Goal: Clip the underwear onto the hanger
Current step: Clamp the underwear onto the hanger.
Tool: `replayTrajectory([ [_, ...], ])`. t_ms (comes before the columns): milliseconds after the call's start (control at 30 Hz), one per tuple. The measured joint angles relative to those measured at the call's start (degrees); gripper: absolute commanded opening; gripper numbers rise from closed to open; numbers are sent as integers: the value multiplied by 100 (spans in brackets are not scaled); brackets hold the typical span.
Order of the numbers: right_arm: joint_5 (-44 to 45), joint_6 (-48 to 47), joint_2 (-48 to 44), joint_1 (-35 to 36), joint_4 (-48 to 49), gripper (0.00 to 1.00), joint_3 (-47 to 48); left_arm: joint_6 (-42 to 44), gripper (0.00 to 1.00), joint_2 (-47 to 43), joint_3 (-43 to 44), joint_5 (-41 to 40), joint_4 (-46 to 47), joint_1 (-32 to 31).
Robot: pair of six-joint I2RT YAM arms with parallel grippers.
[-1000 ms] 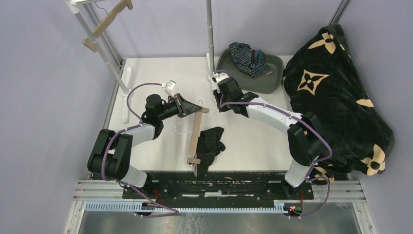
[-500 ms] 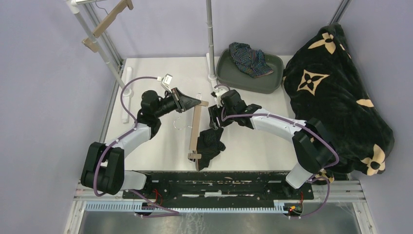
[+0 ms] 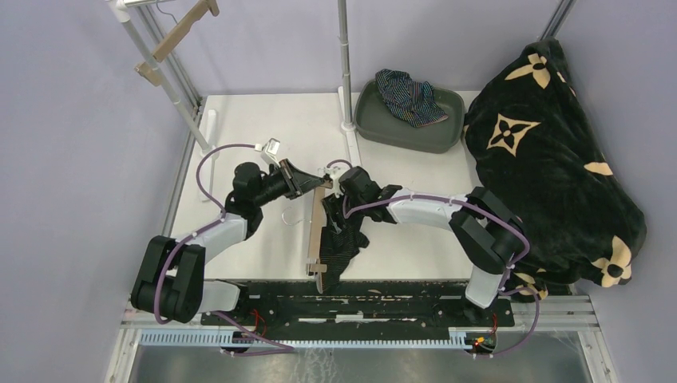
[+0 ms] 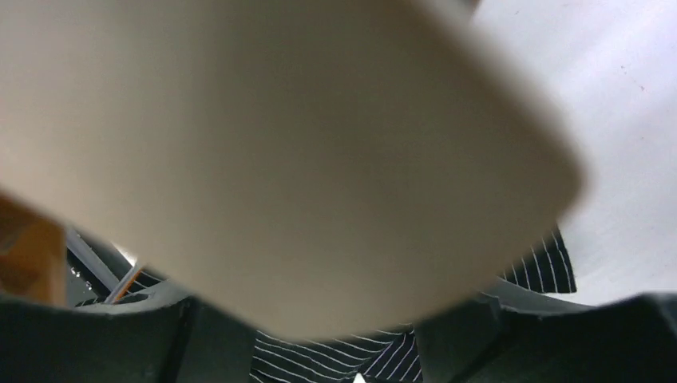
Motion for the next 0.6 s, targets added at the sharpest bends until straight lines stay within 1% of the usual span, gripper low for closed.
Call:
replayTrajectory([
  [33,17,20,74,20,24,56,0,2,3,0,-2,-39,-22,4],
  [133,55,59,153,31,114,24,2,0,3,42,-15,-105,-9,11],
  [167,74,57,166,31,138,16,2,-2,3,70,-15,-103,17,9],
  [200,105,83,179,33,166,11,2,-4,3,103,-15,-101,50,4],
  [333,369,85,146,44,352,2,-83,-4,3,328,24,-98,221,4],
  [467,765,107,-173,-17,579,0,-428,-4,3,708,363,-87,313,2],
  [600,1005,168,-726,-446,774,0,-651,-46,3,1211,1174,-44,525,0],
])
